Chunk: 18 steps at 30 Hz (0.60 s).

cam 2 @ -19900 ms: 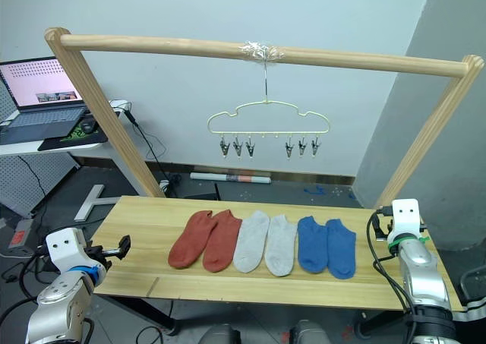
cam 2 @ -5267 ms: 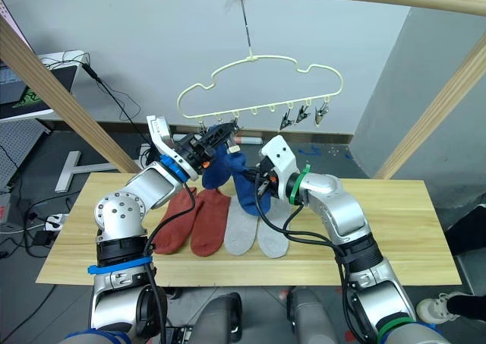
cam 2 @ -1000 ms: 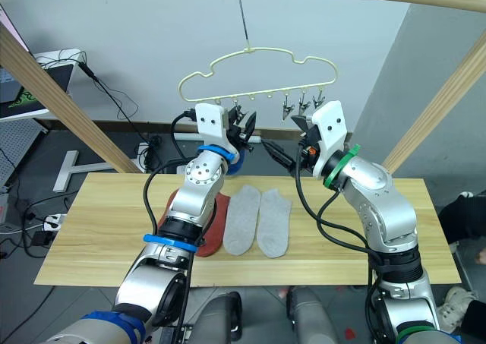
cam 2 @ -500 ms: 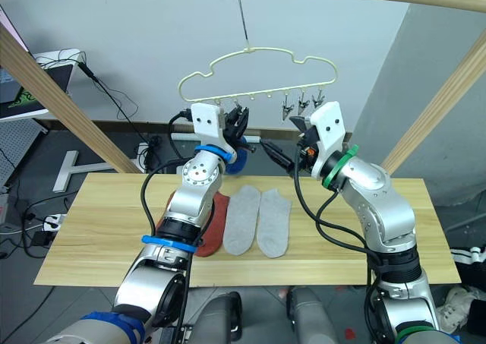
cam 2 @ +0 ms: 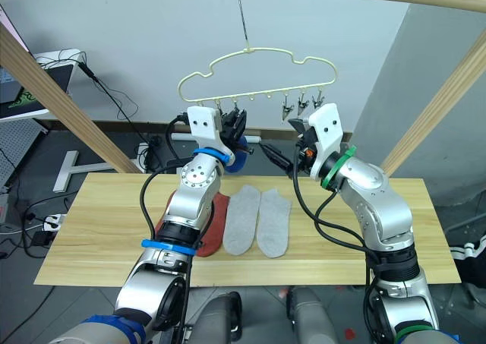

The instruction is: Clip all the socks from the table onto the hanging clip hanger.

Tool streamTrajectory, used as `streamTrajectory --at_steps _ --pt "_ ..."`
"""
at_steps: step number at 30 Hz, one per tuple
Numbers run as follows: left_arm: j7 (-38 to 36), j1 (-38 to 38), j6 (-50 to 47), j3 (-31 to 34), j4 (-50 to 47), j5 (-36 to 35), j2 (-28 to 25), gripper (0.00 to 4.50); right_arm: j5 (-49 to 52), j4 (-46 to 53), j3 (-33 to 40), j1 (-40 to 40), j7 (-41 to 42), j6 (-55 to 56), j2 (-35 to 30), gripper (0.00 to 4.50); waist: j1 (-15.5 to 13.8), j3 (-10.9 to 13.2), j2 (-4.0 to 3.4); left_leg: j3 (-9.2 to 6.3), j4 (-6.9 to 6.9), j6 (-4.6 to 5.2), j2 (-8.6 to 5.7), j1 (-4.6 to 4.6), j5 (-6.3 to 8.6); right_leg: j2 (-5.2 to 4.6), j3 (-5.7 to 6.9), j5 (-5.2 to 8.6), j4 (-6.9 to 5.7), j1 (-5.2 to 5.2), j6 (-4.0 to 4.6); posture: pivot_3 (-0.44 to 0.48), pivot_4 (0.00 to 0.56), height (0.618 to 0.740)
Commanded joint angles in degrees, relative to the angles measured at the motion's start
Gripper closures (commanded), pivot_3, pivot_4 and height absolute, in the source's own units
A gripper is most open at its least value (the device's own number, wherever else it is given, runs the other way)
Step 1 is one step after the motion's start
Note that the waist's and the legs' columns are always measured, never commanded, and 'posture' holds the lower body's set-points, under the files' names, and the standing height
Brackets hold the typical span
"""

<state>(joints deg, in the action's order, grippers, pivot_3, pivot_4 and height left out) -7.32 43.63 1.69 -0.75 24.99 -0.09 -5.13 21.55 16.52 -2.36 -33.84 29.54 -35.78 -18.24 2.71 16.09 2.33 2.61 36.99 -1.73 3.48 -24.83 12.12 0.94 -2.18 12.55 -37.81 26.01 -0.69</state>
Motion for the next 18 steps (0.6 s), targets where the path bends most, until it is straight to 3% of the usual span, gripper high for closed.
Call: streamTrajectory --at_steps 1,2,18 --pt "-0.1 1.2 1.4 -0.1 -1.9 0.1 0.3 2.33 0.5 1.8 0.5 -0.9 0.2 0.9 -0.3 0.0 0.0 0.0 0.0 0.01 0.0 0.0 0.0 0.0 0.0 0.0 0.0 0.0 0.0 0.0 0.0 -0.066 0.274 0.74" --pt "-0.2 1.2 1.4 -0.2 -2.0 0.1 0.3 2.05 0.5 1.8 0.5 -0.9 0.2 0.9 -0.3 0.0 0.0 0.0 0.0 0.02 0.0 0.0 0.0 0.0 0.0 0.0 0.0 0.0 0.0 0.0 0.0 -0.066 0.273 0.74" --pt "-1.6 2.1 2.3 -1.7 -2.3 0.9 0.8 2.05 0.5 1.3 0.9 -1.3 -0.1 1.0 -0.1 0.0 0.0 0.0 0.0 0.03 0.0 0.0 -0.01 0.0 0.0 0.0 0.01 0.0 0.0 0.0 0.0 -0.067 0.269 0.74"
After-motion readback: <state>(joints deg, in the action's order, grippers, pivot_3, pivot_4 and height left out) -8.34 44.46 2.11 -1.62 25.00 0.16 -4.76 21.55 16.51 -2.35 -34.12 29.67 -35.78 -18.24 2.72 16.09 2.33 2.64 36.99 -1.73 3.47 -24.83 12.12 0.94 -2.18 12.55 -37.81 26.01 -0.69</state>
